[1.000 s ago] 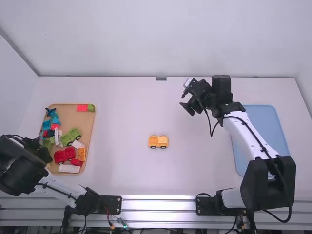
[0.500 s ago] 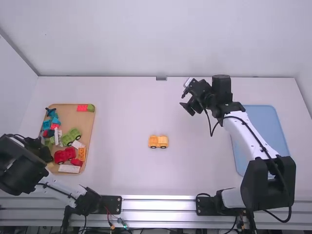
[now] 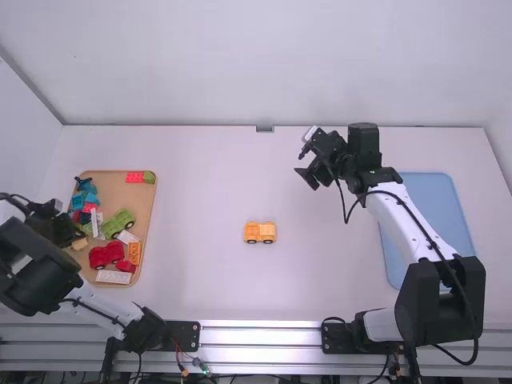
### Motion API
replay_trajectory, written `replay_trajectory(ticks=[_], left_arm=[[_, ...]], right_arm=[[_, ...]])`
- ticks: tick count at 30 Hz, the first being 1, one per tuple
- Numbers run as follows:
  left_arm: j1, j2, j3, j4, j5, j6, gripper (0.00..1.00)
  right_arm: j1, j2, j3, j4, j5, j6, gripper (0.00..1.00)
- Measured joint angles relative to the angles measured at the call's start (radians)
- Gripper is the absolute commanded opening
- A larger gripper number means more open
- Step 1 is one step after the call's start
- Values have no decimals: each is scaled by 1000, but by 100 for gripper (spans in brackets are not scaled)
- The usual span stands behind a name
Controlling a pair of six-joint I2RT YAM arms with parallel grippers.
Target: Assemble lego blocks to make yellow taxi
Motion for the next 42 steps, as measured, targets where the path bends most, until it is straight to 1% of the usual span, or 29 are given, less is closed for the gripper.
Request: replay_trajectory(ticks=[4, 6, 7, 8, 10, 11, 13, 15, 18, 20, 22, 27, 31, 34, 36, 39, 42], left_arm=[[-157, -2, 0, 13, -34, 0, 2], [-261, -6, 0, 27, -53, 10, 2], [-340, -10, 0, 38, -59, 35, 2], [-372, -13, 0, 44, -60, 51, 2], [-480, -19, 0, 60, -55, 118, 2], [-510, -20, 0, 64, -52, 142, 2], [-641, -24, 0, 91, -46, 239, 2], [-710, -24, 0, 108, -47, 278, 2], [-858, -24, 0, 132, -50, 362, 2], [-900, -24, 0, 127, -49, 396, 2], [-990, -24, 0, 107, -49, 491, 2], [-1090, -23, -3, 77, -49, 624, 2], [-1128, -5, -46, 143, -49, 700, 2], [-1146, 9, -107, 198, -52, 724, 1], [-1169, 18, -154, 211, -55, 739, 1], [-1211, 19, -191, 223, -57, 737, 2], [-1255, 19, -208, 261, -73, 734, 1]], right_arm=[[0, 0, 0, 1, -21, 16, 99], [0, 0, 0, 0, -42, 23, 99], [0, 0, 0, -1, -57, 26, 99], [0, 0, 0, -1, -62, 26, 99], [0, 0, 0, -5, -84, 26, 99], [0, 0, 0, -6, -90, 27, 99], [0, 0, 0, -5, -122, 51, 99], [-2, 0, 0, -5, -138, 76, 99], [-3, 0, 0, -7, -161, 133, 99], [-3, 0, 0, -15, -166, 149, 99], [-2, 0, 0, -42, -175, 172, 99], [-3, 0, 0, -86, -178, 194, 98], [-3, -8, -4, -62, -177, 204, 99], [-3, -51, -43, -5, -159, 224, 99], [-3, -113, -97, 50, -127, 256, 98], [-3, -175, -154, 104, -97, 285, 98], [-3, -208, -193, 133, -80, 299, 99]])
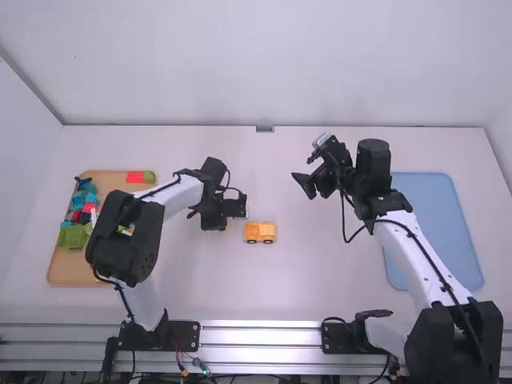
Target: Assemble lego blocks to make yellow taxi
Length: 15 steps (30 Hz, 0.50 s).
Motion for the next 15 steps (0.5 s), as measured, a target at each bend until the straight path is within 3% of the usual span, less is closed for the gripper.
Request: replay_trajectory(ticks=[11, 13, 14, 15], left_arm=[[-37, 0, -75, 121, -6, 5, 2], [-38, 0, -84, 134, -2, 5, 20], [-38, 0, -84, 132, -2, 8, 54], [-37, 0, -84, 131, -1, 8, 57]], right_arm=[[-39, -6, -23, -55, 14, 17, 99], [-38, -6, -23, -55, 11, 18, 99], [-38, -6, -23, -55, 9, 20, 99], [-38, -6, -23, -55, 7, 17, 99]])
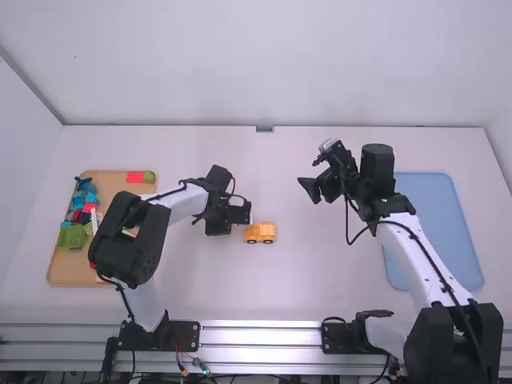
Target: Assemble lego blocks to make yellow taxi
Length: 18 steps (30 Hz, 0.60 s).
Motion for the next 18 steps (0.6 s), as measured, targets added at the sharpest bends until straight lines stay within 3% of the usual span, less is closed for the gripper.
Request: replay_trajectory(ticks=[2, 9, 14, 18], left_arm=[[0, 0, -2, -25, -1, 2, 99], [19, 0, -2, -48, 79, 67, 99], [123, 0, -2, 10, 260, 157, 99], [275, 0, -43, 90, 527, 269, 99]], right_arm=[[0, 0, 0, 0, -1, 2, 99], [4, 0, 0, -2, -1, 2, 99], [4, 0, 0, -18, -1, 2, 99], [4, 0, 0, -47, -6, -18, 99]])
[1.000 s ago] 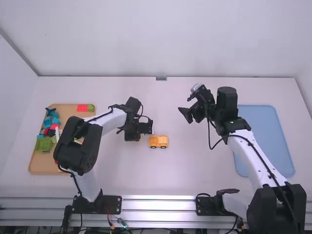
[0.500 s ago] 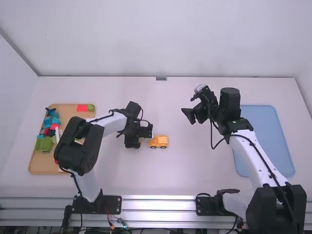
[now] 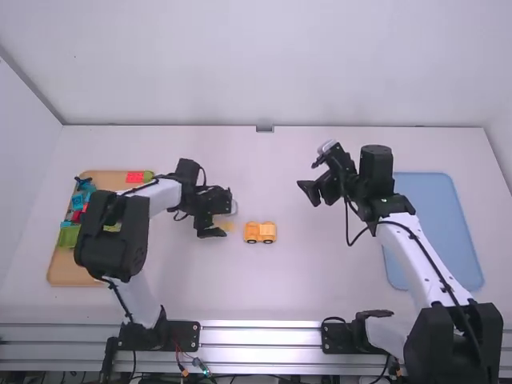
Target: Assemble lego blocks to make yellow taxi
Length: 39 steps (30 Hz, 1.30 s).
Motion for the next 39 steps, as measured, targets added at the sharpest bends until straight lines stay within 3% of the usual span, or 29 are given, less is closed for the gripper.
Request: replay_trajectory(ticks=[8, 11, 13, 26, 33, 39], left_arm=[[110, 60, -172, 340, 287, -14, 100], [111, 111, -196, 399, 360, -48, 89], [111, 126, -196, 406, 380, -60, 84], [119, 133, -200, 376, 359, -66, 71], [121, 133, -204, 362, 335, -64, 53], [122, 133, -204, 377, 327, -60, 47]], right_arm=[[31, 0, 0, -5, -5, -25, 99], [32, 0, 0, -5, -22, -37, 99], [33, 0, 0, -5, -31, -39, 99], [33, 0, 0, -6, -51, -59, 99], [33, 0, 0, -6, -55, -61, 98], [33, 0, 0, -6, -67, -58, 99]])
